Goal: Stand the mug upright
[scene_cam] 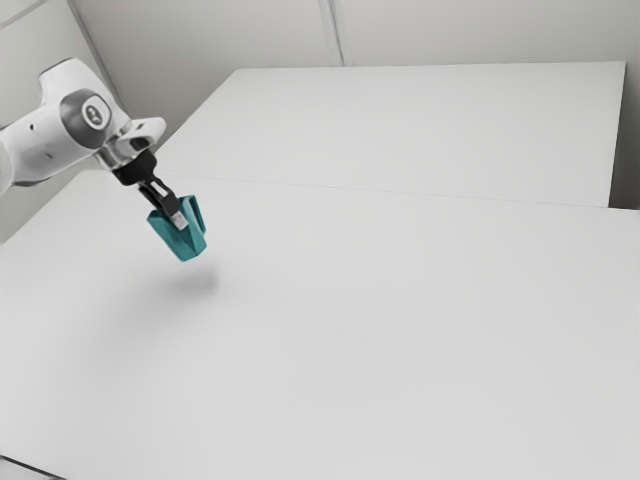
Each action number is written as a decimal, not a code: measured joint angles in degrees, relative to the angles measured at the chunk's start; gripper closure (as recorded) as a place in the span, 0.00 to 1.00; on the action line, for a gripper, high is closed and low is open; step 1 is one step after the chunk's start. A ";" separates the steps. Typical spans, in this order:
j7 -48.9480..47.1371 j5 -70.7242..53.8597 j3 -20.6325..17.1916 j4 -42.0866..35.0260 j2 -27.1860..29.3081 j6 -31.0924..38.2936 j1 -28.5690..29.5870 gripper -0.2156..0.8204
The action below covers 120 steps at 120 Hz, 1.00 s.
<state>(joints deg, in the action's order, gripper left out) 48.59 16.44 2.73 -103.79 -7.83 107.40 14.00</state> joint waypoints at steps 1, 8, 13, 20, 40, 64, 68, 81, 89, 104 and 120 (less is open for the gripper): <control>-0.26 -0.22 0.00 -0.19 0.14 0.08 -0.13 0.95; -2.09 -1.70 0.03 -1.63 1.30 0.79 -1.31 0.95; -3.42 -2.81 0.06 -2.52 2.09 1.32 -2.49 0.95; -5.30 -4.17 0.04 -3.69 3.09 1.93 -3.98 0.95; -10.75 -7.82 0.00 -7.93 5.89 4.18 -7.35 0.95; -17.05 -11.10 -0.30 -11.96 8.99 6.74 -10.35 0.95; -18.06 -11.54 -0.63 -12.49 9.44 6.98 -10.54 0.95; -21.32 -12.82 -1.60 -14.70 10.97 7.99 -10.91 0.95; -23.22 -13.41 -2.21 -16.22 11.75 8.75 -10.66 0.95; -26.84 -14.68 -3.69 -18.92 13.61 9.72 -9.99 0.95; -30.27 -15.28 -5.18 -22.09 14.92 11.75 -10.14 0.95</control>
<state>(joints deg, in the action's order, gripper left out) 18.32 1.17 -2.45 -125.89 7.10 119.14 3.86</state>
